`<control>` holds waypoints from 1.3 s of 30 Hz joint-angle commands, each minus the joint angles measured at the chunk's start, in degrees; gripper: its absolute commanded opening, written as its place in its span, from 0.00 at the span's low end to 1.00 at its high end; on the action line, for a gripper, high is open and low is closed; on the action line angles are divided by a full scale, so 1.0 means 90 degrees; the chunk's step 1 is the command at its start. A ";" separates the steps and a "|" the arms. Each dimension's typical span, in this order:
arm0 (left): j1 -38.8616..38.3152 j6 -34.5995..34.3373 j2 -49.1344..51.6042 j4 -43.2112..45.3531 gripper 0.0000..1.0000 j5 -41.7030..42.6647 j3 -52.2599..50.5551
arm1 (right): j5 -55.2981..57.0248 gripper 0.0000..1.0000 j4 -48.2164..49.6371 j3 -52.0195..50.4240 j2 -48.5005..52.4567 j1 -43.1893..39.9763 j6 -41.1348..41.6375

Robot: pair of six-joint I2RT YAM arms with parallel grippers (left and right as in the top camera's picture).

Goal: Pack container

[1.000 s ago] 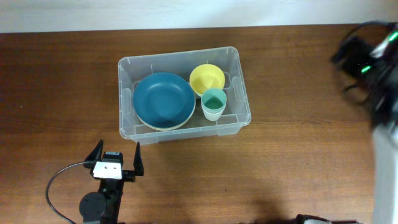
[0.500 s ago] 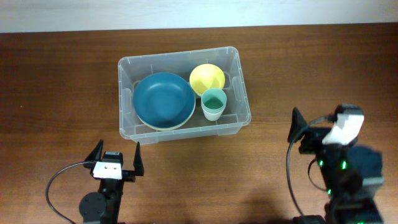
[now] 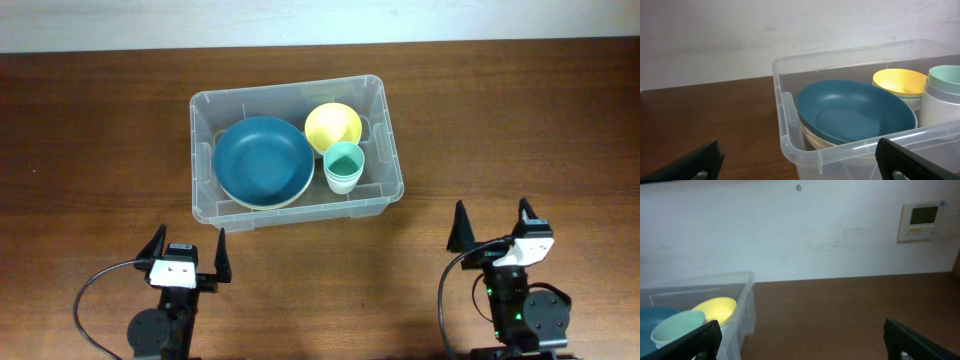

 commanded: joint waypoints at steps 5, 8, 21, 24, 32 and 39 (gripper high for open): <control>0.0036 -0.0083 -0.0036 -0.0034 0.99 0.0024 -0.0015 | -0.0527 0.99 0.0112 -0.0517 -0.0930 0.0039 -0.0903; 0.0036 -0.0083 -0.0036 -0.0034 0.99 0.0024 -0.0015 | -0.0534 0.99 0.0272 -0.0721 -0.1137 0.0039 -0.0903; 0.0036 -0.0083 -0.0036 -0.0034 0.99 0.0024 -0.0015 | -0.0493 0.99 -0.0452 -0.1032 -0.1137 0.0039 -0.0882; 0.0036 -0.0083 -0.0036 -0.0034 0.99 0.0024 -0.0015 | -0.0495 0.99 -0.0687 -0.1032 -0.1137 0.0039 -0.0835; 0.0036 -0.0083 -0.0036 -0.0034 0.99 0.0024 -0.0015 | -0.0491 0.99 -0.0690 -0.1032 -0.1134 0.0039 -0.0835; 0.0036 -0.0083 -0.0036 -0.0034 1.00 0.0024 -0.0015 | -0.0491 0.99 -0.0690 -0.1032 -0.1134 0.0041 -0.0835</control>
